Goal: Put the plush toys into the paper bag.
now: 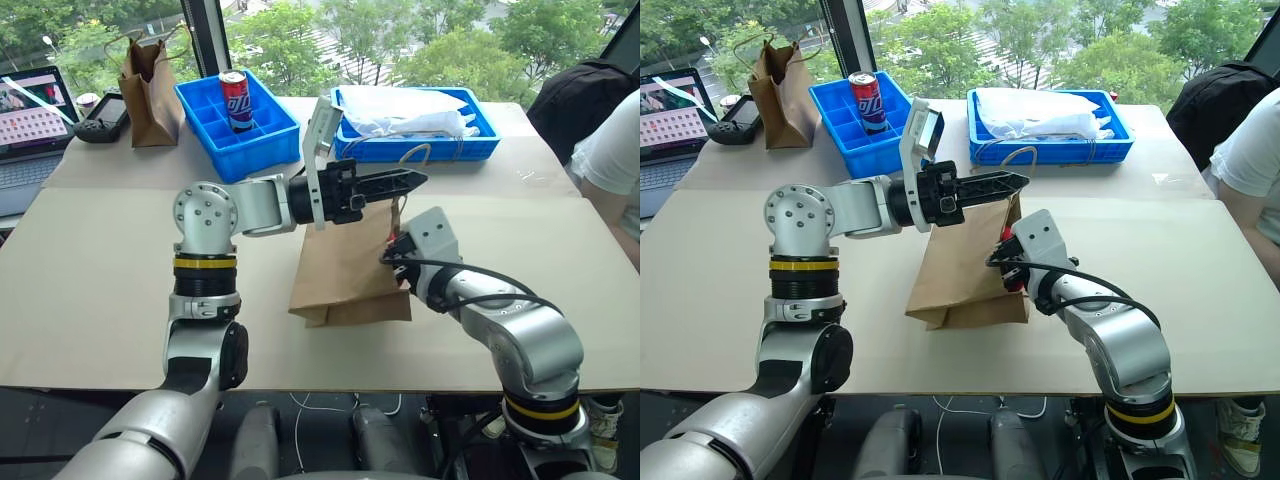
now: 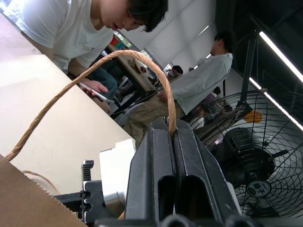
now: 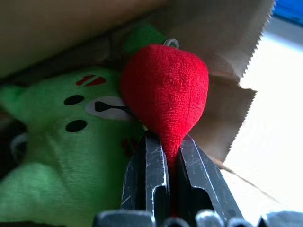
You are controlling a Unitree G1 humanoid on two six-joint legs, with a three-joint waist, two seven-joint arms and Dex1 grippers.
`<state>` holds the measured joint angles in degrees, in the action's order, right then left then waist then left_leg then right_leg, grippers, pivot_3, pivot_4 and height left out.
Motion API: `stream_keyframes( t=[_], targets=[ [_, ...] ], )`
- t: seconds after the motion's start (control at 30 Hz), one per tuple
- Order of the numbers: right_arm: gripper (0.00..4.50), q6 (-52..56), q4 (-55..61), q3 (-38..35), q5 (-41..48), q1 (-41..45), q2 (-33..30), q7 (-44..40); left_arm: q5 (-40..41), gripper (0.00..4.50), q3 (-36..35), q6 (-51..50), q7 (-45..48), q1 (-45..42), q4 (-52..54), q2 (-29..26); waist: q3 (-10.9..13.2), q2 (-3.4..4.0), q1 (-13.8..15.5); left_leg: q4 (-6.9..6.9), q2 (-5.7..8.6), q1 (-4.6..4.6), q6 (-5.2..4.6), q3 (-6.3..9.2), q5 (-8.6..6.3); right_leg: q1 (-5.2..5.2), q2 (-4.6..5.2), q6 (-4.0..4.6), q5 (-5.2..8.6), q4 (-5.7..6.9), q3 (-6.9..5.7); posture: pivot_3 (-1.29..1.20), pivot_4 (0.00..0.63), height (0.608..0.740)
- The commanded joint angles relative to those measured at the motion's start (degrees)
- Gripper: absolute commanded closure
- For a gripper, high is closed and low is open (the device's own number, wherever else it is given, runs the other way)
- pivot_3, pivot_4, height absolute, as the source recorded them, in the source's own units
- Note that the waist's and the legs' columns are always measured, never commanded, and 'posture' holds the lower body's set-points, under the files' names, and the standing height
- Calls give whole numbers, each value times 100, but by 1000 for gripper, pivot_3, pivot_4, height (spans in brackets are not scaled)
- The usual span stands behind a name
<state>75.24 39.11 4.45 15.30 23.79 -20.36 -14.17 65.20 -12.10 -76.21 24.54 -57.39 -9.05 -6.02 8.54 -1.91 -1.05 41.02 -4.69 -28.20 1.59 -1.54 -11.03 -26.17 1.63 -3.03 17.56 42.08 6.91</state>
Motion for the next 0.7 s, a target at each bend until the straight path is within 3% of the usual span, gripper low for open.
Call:
stream_keyframes(
  t=[0.03, 0.2, 0.27, 0.33, 0.63, 0.7],
  targets=[
    [4493, -436, -145, 83, 30, 70, 101, -56, 78, 4500, 40, 88, 83, 50, 311, 54, 0, 0, 3, 0, 0, -1, 0, 0, 0, 0, 0, 0, 0, 0, 0, 0, 150, 665],
    [4493, -1584, -890, 460, -76, 78, -136, -550, 143, 4500, 72, 28, 90, 163, 403, 33, 0, 0, 0, 1, 0, -1, 0, 0, 0, 1, 0, 0, 0, -1, -1, 0, 150, 665],
    [3690, -2008, -1137, 422, -62, 70, -68, -671, 171, 4500, 72, 6, 83, 216, 457, 20, 0, 0, 1, 1, 1, -1, 0, 0, 0, 0, 0, 0, 0, -2, -1, 0, 150, 665],
    [3186, -2273, -1285, 357, 19, 32, 36, -768, 187, 4500, 60, -5, 65, 260, 501, 4, 0, 0, 2, 0, 1, -1, 0, 0, 0, 1, 0, -1, 0, -2, 0, 0, 150, 665],
    [118, -2610, -1306, 88, 95, -279, -35, -984, 186, 4500, 34, -13, 78, 351, 551, -106, 0, 0, 6, 1, 0, -1, 0, 0, 0, 1, 0, 0, 0, -1, 0, 0, 150, 665],
    [118, -2545, -1227, -233, 237, -396, -150, -1047, 191, 4500, 43, -21, 91, 371, 555, -126, 0, 0, 14, 1, 0, -1, 0, 0, 0, 1, 1, 0, 0, -1, -1, 0, 150, 665]
  ],
)
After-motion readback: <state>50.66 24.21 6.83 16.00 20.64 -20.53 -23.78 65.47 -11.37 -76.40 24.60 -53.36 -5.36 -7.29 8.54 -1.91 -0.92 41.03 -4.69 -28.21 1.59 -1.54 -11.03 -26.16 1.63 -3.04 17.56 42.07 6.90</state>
